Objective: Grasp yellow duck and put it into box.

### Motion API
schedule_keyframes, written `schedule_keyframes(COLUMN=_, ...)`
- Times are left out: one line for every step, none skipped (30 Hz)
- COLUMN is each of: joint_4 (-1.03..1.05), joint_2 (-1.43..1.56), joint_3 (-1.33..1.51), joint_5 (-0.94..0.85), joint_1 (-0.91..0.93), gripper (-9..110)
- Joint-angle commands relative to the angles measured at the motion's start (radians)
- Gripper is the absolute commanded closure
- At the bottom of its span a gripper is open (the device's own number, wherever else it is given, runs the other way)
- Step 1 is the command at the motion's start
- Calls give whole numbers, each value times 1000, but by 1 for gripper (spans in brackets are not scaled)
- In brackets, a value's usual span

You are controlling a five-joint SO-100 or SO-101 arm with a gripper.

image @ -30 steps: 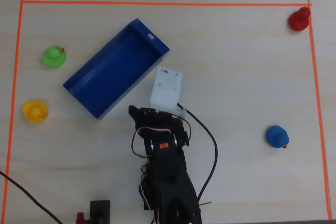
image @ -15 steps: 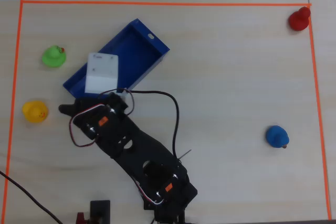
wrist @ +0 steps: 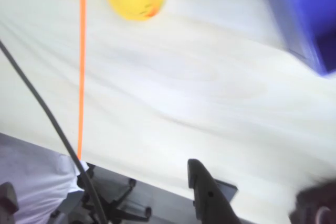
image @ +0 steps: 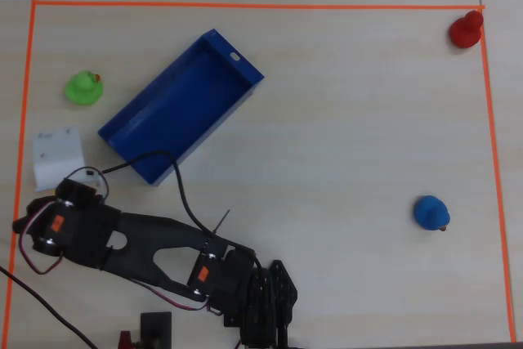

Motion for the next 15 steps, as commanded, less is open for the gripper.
schedule_keyframes(joint_4=-49, joint_2=-97, joint_3=-130, joint_5=-18, joint_1=-26, gripper=58)
schedule_keyframes(joint_4=-63, joint_2=-121, joint_3=-144, joint_5=-29, joint_1=-26, gripper=58)
schedule_keyframes(joint_4=-83, joint_2=-140, joint_3=-155, joint_5=-43, joint_1=-23, gripper=58)
schedule_keyframes(joint_4=-104, joint_2=-152, joint_3=-158, joint_5=-52, joint_1=-17, gripper=59)
schedule_keyframes(joint_4=-127, joint_2=-163, joint_3=-158, joint_5=-66, joint_1=-12, gripper=59)
schedule_keyframes(joint_4=-149, joint_2=-172, joint_3=-160, joint_5=-80, joint_1=-5, gripper=59)
schedule_keyframes(joint_4=-166, joint_2=-187, joint_3=-166, joint_5=-95, joint_1=5, gripper=59)
schedule_keyframes(joint_4=-176, joint_2=-206, joint_3=-178, joint_5=-109, joint_1=17, gripper=59)
schedule_keyframes(joint_4=-186, joint_2=-225, joint_3=-195, joint_5=-126, joint_1=31, gripper=60)
schedule_keyframes(joint_4=-196, joint_2=-241, joint_3=-204, joint_5=-143, joint_1=46, gripper=60)
schedule_keyframes(joint_4=-207, joint_2=-253, joint_3=-213, joint_5=-160, joint_1=61, gripper=60)
schedule_keyframes(joint_4=-216, joint_2=-265, joint_3=-219, joint_5=-173, joint_1=77, gripper=60)
schedule_keyframes(joint_4=-225, joint_2=-275, joint_3=-225, joint_5=-186, joint_1=91, gripper=60)
schedule_keyframes(joint_4=-238, joint_2=-282, joint_3=-227, joint_5=-196, joint_1=104, gripper=60)
schedule_keyframes(joint_4=-250, joint_2=-290, joint_3=-227, joint_5=-206, joint_1=117, gripper=60)
